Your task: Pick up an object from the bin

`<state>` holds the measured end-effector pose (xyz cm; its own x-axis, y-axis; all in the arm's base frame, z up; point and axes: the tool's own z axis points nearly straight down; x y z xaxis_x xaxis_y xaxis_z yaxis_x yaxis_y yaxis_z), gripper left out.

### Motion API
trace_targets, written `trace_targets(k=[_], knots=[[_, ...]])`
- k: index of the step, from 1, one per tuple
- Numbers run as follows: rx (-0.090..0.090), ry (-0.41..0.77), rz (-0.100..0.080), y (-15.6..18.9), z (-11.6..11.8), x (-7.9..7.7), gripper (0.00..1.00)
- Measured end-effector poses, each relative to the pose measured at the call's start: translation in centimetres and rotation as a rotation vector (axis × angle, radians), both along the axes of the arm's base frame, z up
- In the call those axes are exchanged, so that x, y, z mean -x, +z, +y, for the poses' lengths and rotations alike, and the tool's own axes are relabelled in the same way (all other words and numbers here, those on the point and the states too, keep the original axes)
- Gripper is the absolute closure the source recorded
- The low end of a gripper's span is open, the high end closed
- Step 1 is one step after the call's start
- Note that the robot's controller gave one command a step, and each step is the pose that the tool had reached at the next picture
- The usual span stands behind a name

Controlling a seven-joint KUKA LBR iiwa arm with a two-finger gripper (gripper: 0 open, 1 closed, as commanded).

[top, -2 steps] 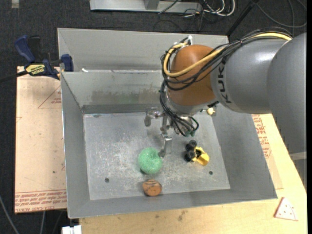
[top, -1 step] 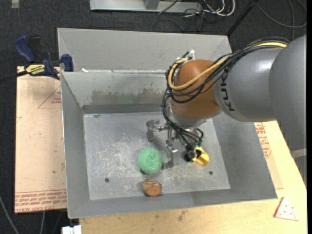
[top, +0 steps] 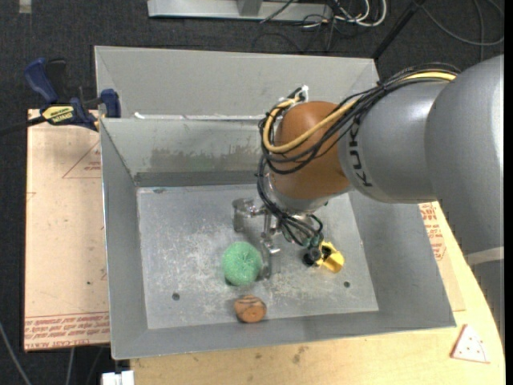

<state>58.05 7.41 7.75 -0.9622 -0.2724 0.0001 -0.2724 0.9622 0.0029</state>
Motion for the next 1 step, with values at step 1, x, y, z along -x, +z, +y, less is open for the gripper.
trace_targets(k=[1], knots=[[0.001, 0.26, -0.002, -0.78, 2.38, 2.44, 1.0]])
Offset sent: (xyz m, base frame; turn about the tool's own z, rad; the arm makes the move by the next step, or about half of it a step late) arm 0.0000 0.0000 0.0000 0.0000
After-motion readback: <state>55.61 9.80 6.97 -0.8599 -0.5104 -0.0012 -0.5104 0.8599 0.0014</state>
